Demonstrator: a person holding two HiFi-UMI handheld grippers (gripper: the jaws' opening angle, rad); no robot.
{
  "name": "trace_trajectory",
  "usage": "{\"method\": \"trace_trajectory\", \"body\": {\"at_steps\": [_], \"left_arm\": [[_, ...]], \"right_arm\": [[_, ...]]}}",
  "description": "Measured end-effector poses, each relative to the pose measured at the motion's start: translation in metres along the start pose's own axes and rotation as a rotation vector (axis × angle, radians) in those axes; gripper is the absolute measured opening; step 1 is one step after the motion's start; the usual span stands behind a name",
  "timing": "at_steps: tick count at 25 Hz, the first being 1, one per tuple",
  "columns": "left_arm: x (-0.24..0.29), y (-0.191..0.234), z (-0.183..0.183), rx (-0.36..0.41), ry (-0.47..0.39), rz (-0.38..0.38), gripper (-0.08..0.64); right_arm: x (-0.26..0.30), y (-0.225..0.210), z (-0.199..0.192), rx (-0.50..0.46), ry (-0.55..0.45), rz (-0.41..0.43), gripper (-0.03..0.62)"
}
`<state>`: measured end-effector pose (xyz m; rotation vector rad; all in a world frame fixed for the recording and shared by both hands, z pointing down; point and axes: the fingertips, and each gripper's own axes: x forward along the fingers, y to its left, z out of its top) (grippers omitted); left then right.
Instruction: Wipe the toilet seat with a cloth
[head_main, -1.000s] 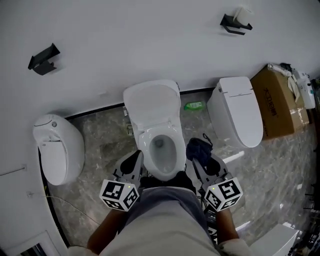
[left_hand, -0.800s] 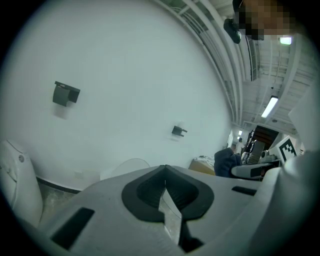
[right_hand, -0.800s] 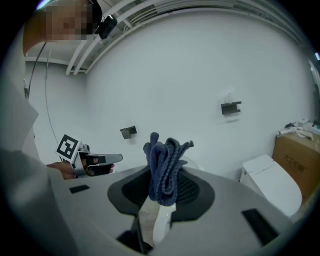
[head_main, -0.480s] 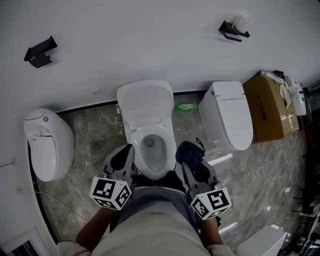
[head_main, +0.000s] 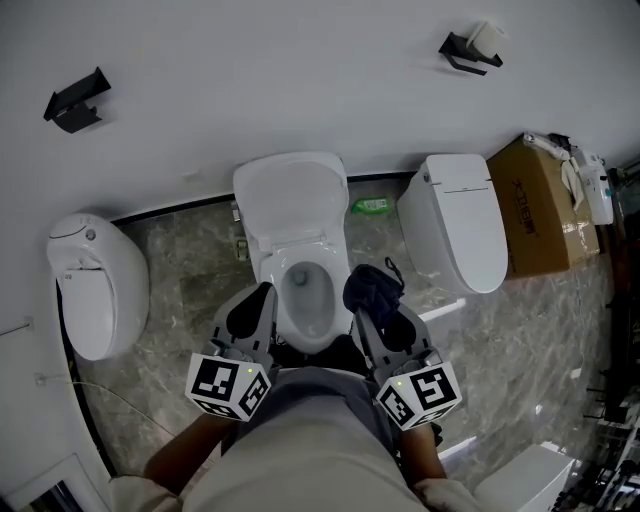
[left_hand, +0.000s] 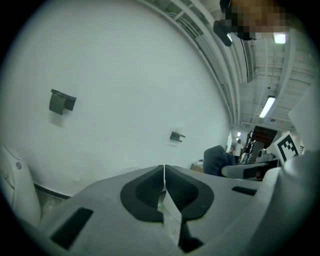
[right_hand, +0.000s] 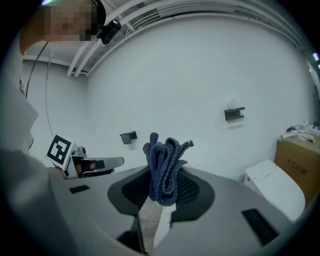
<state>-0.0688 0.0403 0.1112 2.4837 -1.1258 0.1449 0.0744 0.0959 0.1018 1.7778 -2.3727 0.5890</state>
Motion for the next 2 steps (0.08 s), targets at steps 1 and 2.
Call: {"method": "trace_trajectory", "body": {"at_steps": [1, 2], "left_arm": [[0.0003, -0.0031, -0.0022, 0.007, 0.009, -0.01, 0.008], [0.0006, -0.006, -0.0043, 0.012, 0.017, -0.019, 0.008]], "right_arm": [[0.0002, 0.0005, 0.0007, -0.002, 0.0, 0.004, 0.1], [0.0004, 0.0011, 0.0012, -0.004, 0.0, 0.007, 0.1]]}}
